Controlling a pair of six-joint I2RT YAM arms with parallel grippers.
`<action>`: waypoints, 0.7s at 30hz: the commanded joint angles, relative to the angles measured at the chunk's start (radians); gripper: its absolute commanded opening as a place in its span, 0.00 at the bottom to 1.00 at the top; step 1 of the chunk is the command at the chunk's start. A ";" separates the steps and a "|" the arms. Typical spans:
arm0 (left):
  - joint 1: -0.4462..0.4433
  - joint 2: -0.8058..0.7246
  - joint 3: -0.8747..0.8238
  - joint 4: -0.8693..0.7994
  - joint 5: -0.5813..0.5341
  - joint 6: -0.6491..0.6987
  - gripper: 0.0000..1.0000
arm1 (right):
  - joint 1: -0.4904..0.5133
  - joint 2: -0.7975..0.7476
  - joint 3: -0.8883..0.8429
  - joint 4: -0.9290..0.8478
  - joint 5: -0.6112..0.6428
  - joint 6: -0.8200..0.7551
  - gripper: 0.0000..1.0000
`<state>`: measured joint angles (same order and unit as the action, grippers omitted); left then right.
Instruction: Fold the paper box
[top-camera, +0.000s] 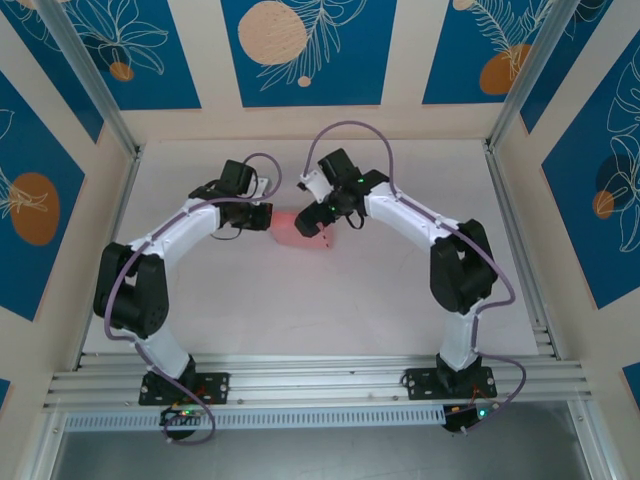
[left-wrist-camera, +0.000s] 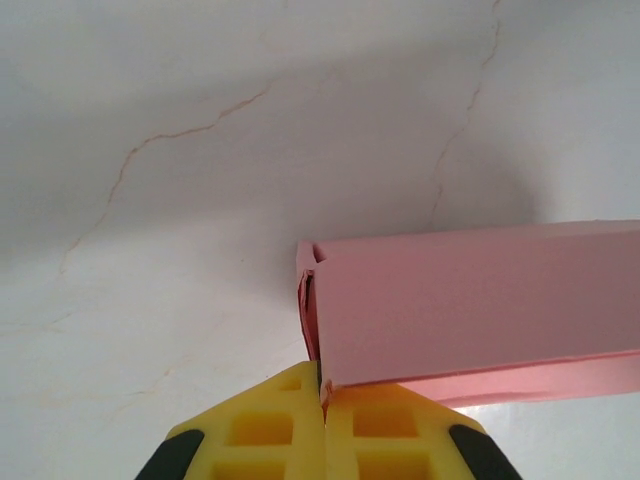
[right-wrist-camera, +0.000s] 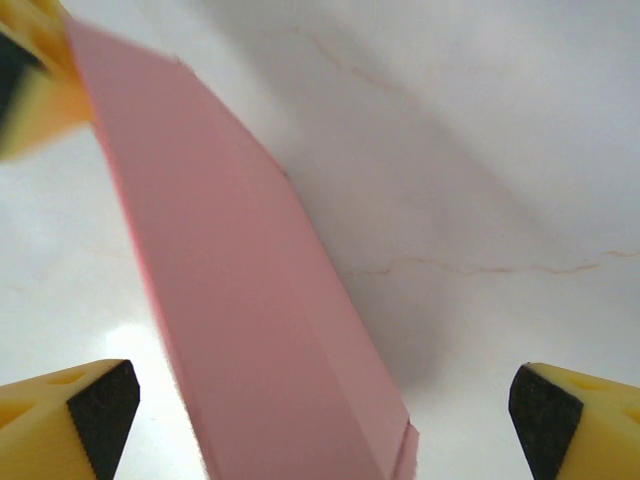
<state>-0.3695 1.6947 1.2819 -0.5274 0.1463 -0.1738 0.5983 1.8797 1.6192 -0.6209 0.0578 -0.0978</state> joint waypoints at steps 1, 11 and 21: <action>-0.025 -0.014 0.005 -0.127 -0.059 0.009 0.00 | 0.003 -0.117 0.051 -0.029 0.057 0.108 0.96; -0.070 0.013 0.050 -0.124 -0.082 -0.009 0.00 | 0.033 -0.303 -0.074 -0.192 0.258 0.449 0.62; -0.089 0.033 0.076 -0.123 -0.080 -0.012 0.00 | 0.073 -0.378 -0.286 -0.157 0.216 0.655 0.52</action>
<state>-0.4458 1.7012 1.3338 -0.6117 0.0731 -0.1772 0.6540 1.5257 1.3556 -0.7837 0.2848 0.4706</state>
